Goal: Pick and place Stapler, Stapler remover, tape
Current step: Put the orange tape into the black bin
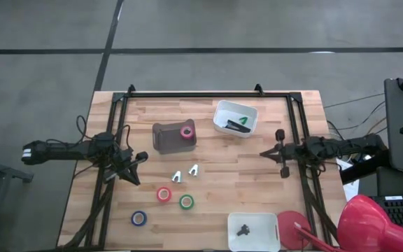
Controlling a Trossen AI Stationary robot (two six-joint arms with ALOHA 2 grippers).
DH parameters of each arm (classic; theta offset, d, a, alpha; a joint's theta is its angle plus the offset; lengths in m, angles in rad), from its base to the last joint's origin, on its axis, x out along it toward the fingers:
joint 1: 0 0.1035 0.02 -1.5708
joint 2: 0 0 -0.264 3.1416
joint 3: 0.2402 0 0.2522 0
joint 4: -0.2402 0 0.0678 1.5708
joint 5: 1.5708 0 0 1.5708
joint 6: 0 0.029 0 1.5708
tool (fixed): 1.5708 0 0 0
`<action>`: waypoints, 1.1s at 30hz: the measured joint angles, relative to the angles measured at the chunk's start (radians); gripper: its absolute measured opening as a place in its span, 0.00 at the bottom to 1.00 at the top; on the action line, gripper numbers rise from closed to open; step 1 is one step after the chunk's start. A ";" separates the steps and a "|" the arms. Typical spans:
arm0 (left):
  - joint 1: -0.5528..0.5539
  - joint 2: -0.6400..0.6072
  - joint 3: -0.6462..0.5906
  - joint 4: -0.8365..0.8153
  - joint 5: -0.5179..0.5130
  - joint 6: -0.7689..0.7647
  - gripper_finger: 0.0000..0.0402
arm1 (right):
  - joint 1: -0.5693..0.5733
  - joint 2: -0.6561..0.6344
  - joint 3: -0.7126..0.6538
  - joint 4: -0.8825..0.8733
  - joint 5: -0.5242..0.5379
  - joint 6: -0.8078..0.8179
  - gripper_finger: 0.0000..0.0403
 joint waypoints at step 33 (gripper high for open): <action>0.000 0.000 0.000 0.085 -0.898 -0.371 0.06 | 0.000 0.018 0.000 0.001 0.000 0.000 0.02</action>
